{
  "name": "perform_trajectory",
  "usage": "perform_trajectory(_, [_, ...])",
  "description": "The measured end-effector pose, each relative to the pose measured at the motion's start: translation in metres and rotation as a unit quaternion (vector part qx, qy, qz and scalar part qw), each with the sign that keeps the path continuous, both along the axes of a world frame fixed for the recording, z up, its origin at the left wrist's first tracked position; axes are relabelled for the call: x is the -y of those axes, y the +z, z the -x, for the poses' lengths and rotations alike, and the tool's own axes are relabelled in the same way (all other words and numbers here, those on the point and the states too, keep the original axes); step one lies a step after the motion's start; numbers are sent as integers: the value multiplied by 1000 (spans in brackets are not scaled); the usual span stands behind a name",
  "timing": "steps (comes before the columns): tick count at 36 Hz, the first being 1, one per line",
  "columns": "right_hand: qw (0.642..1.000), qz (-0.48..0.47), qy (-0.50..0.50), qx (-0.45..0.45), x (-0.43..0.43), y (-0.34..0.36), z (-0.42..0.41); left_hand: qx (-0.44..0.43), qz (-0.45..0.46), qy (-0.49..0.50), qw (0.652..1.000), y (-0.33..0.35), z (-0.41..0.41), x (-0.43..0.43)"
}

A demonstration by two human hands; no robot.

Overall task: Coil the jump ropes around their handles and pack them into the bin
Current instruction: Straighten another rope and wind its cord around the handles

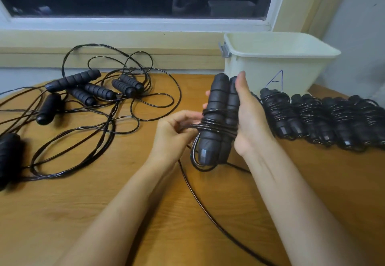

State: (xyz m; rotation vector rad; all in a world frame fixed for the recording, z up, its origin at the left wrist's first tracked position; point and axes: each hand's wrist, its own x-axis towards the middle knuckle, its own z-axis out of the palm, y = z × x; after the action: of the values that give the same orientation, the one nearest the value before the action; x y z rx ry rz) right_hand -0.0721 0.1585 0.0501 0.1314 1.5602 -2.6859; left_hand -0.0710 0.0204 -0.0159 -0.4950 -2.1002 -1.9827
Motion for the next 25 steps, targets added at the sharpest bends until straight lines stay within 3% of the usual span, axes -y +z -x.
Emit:
perform_trajectory(3, [997,-62,-56,-2,-10,-5,11,-87,128,20,988,-6,6,4])
perform_trajectory(6, [983,-137,-123,-25,-17,-13,21,-117,176,-15,977,-11,7,8])
perform_trajectory(12, [905,-351,-218,-98,-31,-32,27,-156,299,-22,941,-8,2,11])
perform_trajectory(14, [893,-377,-222,-103,-34,-38,28,-202,356,21,912,-5,-2,10])
perform_trajectory(17, [878,-409,-226,-100,-36,-43,28,-321,369,74,869,-2,-3,6])
perform_trajectory(20, [870,-425,-228,-109,-34,-42,26,-421,407,87,806,0,-5,-3])
perform_trajectory(25, [856,-440,-244,-119,-32,-36,27,-438,471,93,760,-1,-11,-13])
